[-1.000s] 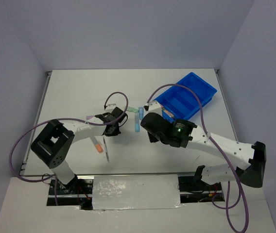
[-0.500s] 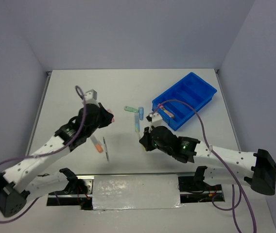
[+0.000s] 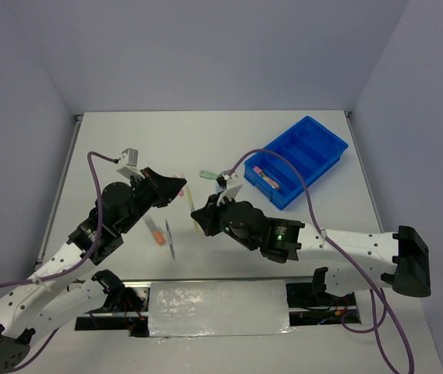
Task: Sort the stationery into containers
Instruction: Close the pen cap on the pen.
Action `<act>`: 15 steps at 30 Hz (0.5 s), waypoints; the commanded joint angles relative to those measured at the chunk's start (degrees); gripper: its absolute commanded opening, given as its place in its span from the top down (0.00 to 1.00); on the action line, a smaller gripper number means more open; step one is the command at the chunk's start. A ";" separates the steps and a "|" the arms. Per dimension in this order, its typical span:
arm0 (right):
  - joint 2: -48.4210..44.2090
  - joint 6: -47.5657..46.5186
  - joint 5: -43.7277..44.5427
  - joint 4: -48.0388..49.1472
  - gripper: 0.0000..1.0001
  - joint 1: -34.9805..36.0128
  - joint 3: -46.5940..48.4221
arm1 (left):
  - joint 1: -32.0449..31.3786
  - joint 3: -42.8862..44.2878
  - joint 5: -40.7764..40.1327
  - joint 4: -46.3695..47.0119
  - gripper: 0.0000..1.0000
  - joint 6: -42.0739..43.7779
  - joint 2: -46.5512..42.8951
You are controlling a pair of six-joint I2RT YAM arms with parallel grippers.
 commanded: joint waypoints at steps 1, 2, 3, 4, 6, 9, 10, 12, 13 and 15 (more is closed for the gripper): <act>0.81 -1.91 1.73 2.77 1.00 1.18 3.70 | -0.25 0.56 2.09 4.69 1.00 0.12 -1.34; 1.25 -1.74 1.73 2.25 1.00 1.18 4.14 | -0.25 0.38 2.01 4.95 1.00 0.12 -1.43; 1.42 -1.83 1.64 2.15 1.00 1.18 4.31 | -0.25 -0.14 2.00 5.30 1.00 0.12 -1.60; 1.77 -1.83 1.29 1.89 1.00 1.18 4.58 | -0.17 -0.23 1.74 5.48 1.00 0.12 -1.69; 1.95 -1.65 1.29 1.54 1.00 1.27 4.58 | -0.17 -0.24 1.74 5.57 1.00 0.12 -1.69; 1.87 -1.12 1.99 0.66 1.00 1.36 4.75 | -0.25 0.03 1.39 5.48 1.00 0.38 -1.69; 1.78 -1.04 1.99 0.14 1.00 1.36 4.76 | -0.25 0.03 1.30 5.65 1.00 0.65 -1.78; 1.87 -0.69 1.99 -0.57 1.00 1.45 5.02 | -0.25 0.20 0.34 5.40 1.00 0.91 -2.40; 1.87 -0.60 1.90 -0.75 1.00 1.45 4.93 | -0.17 0.38 -0.19 5.13 1.00 1.26 -2.48; 2.13 -0.42 1.64 -0.84 1.00 1.62 4.93 | -0.17 1.17 -1.16 3.99 1.00 1.96 -2.57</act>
